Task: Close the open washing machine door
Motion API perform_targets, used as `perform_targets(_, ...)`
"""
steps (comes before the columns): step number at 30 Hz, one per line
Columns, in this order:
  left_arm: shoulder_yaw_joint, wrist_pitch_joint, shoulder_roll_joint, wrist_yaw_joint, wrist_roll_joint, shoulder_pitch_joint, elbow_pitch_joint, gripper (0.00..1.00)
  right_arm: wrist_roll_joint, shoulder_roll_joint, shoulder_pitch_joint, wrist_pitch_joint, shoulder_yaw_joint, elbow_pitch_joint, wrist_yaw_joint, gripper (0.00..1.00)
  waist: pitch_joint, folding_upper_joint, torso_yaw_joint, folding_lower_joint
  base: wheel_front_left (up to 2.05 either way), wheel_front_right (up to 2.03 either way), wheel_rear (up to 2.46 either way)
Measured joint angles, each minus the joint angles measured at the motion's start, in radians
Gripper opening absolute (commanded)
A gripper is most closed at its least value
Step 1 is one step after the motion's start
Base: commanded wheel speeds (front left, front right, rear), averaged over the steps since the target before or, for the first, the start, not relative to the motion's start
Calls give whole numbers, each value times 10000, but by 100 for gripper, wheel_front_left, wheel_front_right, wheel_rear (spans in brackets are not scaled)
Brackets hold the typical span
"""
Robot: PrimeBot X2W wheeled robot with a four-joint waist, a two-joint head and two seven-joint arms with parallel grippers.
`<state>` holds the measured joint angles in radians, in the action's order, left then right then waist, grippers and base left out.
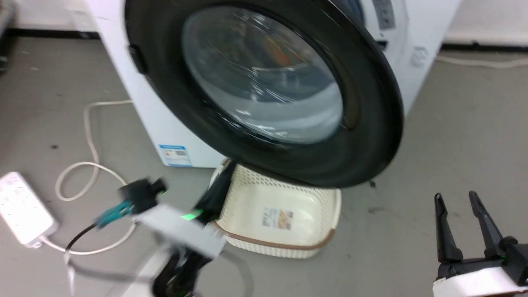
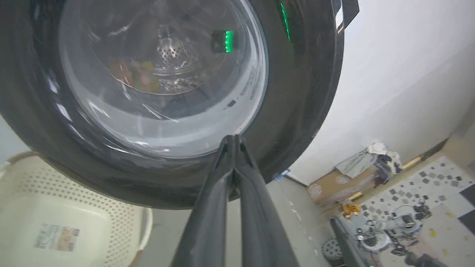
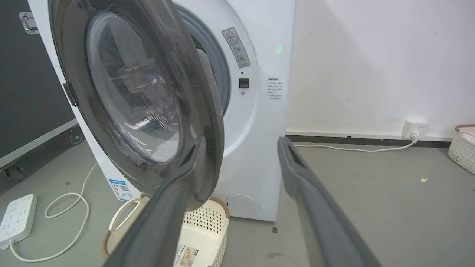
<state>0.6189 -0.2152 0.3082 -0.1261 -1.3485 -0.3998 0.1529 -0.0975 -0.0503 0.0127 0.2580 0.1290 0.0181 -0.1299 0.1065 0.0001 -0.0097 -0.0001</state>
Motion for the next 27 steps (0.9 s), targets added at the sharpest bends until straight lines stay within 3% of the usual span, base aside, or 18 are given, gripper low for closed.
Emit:
perform_targets(1,-42,-244,286,0,639,221,23,37,-2,2,67,0,-52,-52,0,100,-127,0,134,0,0,0,0)
perform_targets(2,-146,-353,533,0,1371,425,109,48,-2,2,135,0,-100,-104,0,100,-240,0,264,-1,0,0,0)
perform_targets(3,-341,-407,744,10,2236,647,213,88,-4,2,206,0,-159,-173,0,100,-350,0,395,-1,0,0,0)
perform_targets(4,-859,-410,788,155,3154,923,219,100,-6,2,273,0,-236,-238,0,100,-447,0,521,0,0,0,0)
perform_targets(8,-2477,-420,598,1060,7008,2261,-311,100,-8,0,481,0,-694,-447,0,100,-801,-1,928,-2,0,0,0)
perform_targets(11,-3227,-422,-94,1425,8744,3352,-863,100,-17,-77,587,4,-1091,-640,0,100,-927,-1,1170,-1,0,0,0)
perform_targets(14,-3542,-422,-470,1448,10220,3967,-1271,100,-69,-305,656,4,-1507,-767,0,100,-953,-1,1360,0,0,0,0)
perform_targets(19,-3831,-422,-922,1193,11398,4382,-1521,100,-86,-606,710,4,-1875,-859,0,100,-834,-1,1545,1,0,0,0)
perform_targets(20,-3850,-422,-1020,1070,11507,4395,-1540,100,-117,-654,710,4,-1904,-867,0,45,-796,0,1576,1,0,0,0)
perform_targets(21,-3864,-422,-1091,943,11641,4396,-1551,100,-169,-696,709,4,-1921,-869,0,0,-750,0,1607,1,0,0,0)
perform_targets(27,-4015,-422,-1580,575,12161,4258,-1695,100,-278,-1260,510,2,-2176,-794,0,0,-241,0,1700,1,0,0,0)
